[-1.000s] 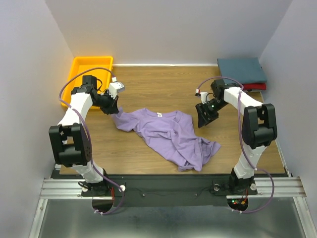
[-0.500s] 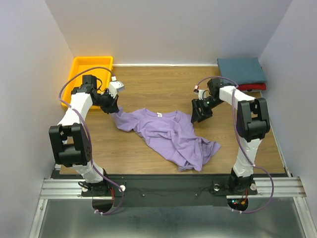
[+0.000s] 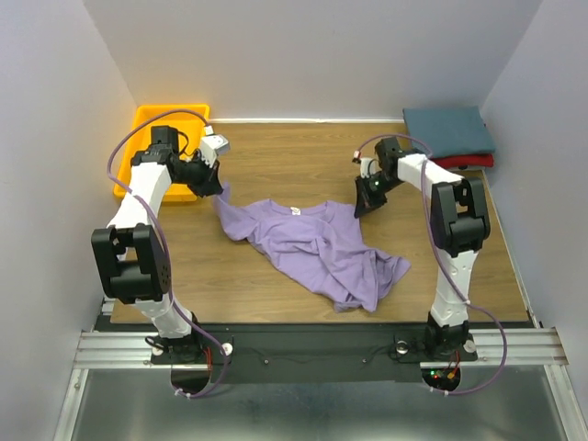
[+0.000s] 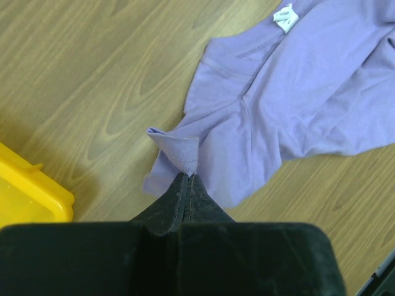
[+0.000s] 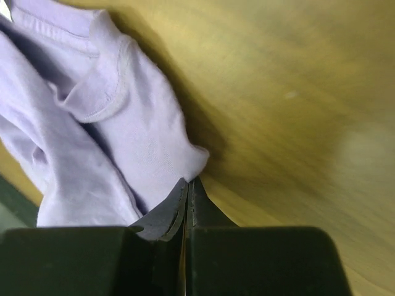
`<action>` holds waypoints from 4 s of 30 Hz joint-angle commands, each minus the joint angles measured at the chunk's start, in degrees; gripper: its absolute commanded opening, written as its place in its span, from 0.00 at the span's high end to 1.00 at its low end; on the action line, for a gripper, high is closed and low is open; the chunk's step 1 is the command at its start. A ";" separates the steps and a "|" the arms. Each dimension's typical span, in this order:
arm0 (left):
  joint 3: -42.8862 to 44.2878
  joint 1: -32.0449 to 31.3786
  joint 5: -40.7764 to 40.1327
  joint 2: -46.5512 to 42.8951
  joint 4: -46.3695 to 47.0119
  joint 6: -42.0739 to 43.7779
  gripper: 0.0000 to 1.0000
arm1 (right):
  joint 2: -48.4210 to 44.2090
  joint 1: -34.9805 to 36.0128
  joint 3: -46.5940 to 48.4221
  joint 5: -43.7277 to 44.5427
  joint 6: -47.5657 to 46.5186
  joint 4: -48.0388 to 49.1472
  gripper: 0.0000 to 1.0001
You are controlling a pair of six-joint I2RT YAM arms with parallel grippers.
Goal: Fold and stack the t-shirts
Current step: Flatten the tshirt out
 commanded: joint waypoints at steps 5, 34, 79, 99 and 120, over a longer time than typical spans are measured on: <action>6.62 2.18 3.49 -3.97 4.77 -6.80 1.00 | -9.02 -6.27 14.90 9.61 -3.98 2.29 0.99; 2.23 1.04 6.21 -10.38 -13.94 13.24 1.00 | -6.06 -5.93 35.44 6.19 -8.22 1.50 1.00; 1.35 1.13 5.33 -5.20 -2.52 -4.00 1.00 | -10.43 -21.48 -3.36 -8.47 -28.24 -9.57 0.40; 1.53 1.13 4.98 -4.67 -2.00 -4.79 1.00 | -1.72 -22.01 -2.57 -10.69 -25.35 -5.62 0.40; 2.41 1.04 6.38 -4.32 -1.56 -5.58 1.00 | -7.69 -23.42 -0.82 -12.71 -22.35 -7.10 0.90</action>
